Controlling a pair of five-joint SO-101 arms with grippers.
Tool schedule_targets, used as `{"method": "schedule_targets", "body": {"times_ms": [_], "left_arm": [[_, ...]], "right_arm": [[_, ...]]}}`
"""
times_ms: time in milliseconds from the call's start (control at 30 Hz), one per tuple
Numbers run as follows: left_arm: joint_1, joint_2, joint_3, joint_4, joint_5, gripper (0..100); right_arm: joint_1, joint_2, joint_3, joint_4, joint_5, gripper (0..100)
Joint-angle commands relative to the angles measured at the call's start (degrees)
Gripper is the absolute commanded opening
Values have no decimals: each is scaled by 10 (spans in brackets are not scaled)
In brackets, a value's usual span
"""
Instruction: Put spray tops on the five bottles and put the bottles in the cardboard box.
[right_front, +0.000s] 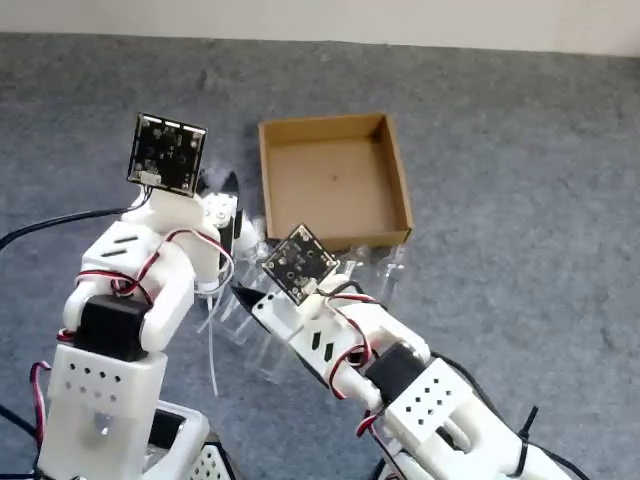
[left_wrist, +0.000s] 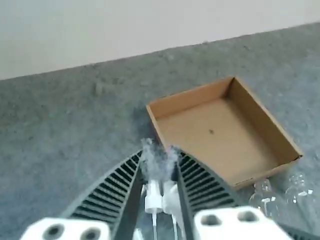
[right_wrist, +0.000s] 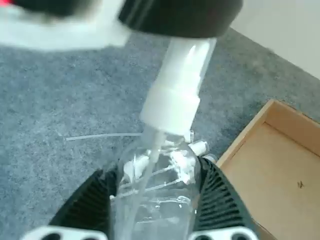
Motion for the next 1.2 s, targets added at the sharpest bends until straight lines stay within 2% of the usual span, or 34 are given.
{"method": "schedule_targets", "body": {"times_ms": [0,300,533,700,967,1167], "left_arm": [[12,4,23,14,-4,43],[13,4,33,15,-3,43],[65,4,31,16,-3,43],[44,4,22,18,-3,44],[41,4,-69,89,-6,46],[-26,-4,-114,117,-6,46]], "right_arm": [[0,-15,-10,0,3,4],[0,-14,-10,0,3,4],[0,-14,-10,0,3,4],[0,-14,-10,0,3,4],[0,-14,-10,0,3,4],[22,-14,-12,0,3,4]]}}
